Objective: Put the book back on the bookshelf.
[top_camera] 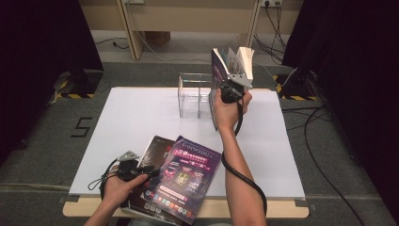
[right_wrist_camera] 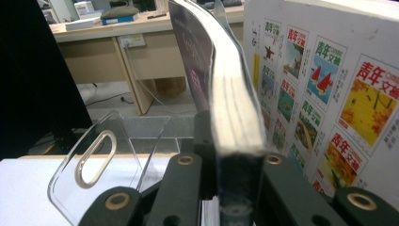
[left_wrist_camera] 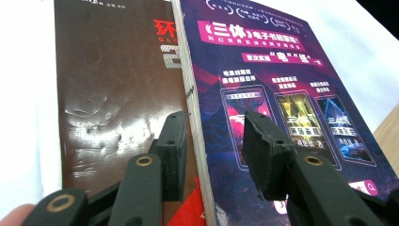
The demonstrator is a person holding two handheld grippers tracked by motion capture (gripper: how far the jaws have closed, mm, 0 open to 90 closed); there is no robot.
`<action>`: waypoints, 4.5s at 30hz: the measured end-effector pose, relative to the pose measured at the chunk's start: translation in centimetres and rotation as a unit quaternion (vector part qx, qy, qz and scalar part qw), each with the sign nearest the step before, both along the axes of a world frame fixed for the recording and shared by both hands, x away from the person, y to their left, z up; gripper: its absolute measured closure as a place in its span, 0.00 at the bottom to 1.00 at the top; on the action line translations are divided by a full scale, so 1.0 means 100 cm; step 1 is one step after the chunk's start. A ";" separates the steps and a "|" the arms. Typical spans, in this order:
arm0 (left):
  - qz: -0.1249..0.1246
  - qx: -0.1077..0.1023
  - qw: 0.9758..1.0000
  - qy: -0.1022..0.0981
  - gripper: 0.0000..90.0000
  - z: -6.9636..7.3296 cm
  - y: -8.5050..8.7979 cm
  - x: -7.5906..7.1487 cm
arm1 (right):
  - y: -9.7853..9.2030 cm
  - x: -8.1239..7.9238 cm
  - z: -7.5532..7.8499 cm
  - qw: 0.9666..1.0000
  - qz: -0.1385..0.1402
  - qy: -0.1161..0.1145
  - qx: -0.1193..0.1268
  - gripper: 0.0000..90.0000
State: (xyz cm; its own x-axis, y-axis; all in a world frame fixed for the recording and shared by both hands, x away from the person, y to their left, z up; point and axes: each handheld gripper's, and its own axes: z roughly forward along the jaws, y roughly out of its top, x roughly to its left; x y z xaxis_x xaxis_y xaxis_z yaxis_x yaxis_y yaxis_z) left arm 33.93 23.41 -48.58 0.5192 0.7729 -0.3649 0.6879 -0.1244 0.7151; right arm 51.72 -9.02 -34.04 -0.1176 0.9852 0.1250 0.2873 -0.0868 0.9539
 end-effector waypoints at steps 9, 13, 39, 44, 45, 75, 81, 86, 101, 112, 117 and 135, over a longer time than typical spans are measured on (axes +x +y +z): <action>0.000 0.000 1.000 -0.001 0.67 0.000 0.000 0.000 | 0.001 0.003 -0.004 1.000 -0.004 -0.006 -0.002 0.94; -0.001 0.001 1.000 -0.001 0.67 0.000 -0.001 -0.001 | 0.000 0.003 -0.004 1.000 -0.006 -0.006 -0.002 0.93; -0.004 0.003 1.000 0.001 0.67 -0.001 -0.002 -0.001 | -0.006 0.000 -0.017 0.998 0.007 0.064 0.021 0.94; -0.004 0.003 1.000 0.002 0.67 -0.002 -0.001 -0.001 | -0.001 0.002 -0.014 0.999 0.003 0.032 0.008 0.94; -0.003 0.003 1.000 0.003 0.67 -0.002 -0.001 0.000 | 0.000 0.004 -0.013 1.000 0.002 0.027 0.008 0.94; -0.007 0.004 1.000 0.004 0.67 -0.003 -0.004 -0.001 | -0.006 -0.001 -0.026 0.999 0.001 0.033 -0.018 0.79; -0.007 0.005 1.000 0.003 0.67 -0.003 -0.004 -0.001 | -0.009 -0.007 -0.023 0.999 0.008 0.039 -0.011 0.77; -0.009 0.006 1.000 0.002 0.67 -0.003 -0.006 -0.002 | -0.010 -0.015 -0.027 0.999 0.015 0.046 -0.009 0.76; -0.004 0.008 1.000 0.002 0.66 -0.003 -0.006 -0.002 | -0.016 -0.037 -0.032 0.997 0.034 0.067 0.000 0.74; 0.002 0.011 1.000 0.001 0.65 -0.003 -0.005 -0.001 | -0.020 -0.047 -0.036 0.995 0.046 0.084 0.009 0.74; 0.003 0.011 1.000 0.003 0.64 -0.003 -0.006 -0.001 | -0.022 -0.053 -0.039 0.994 0.052 0.092 0.011 0.74; 0.004 0.013 1.000 0.014 0.61 -0.005 -0.005 0.000 | -0.035 -0.072 -0.061 0.983 0.079 0.164 0.023 0.73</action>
State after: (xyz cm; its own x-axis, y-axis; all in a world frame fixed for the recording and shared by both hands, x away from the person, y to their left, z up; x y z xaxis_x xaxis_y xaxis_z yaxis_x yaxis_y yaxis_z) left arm 33.93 22.93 -49.04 0.5036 0.7863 -0.3579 0.7081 -0.1383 0.6925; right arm 44.52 -12.49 -40.10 -0.2140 0.9504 0.2259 0.5920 -0.0577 0.8039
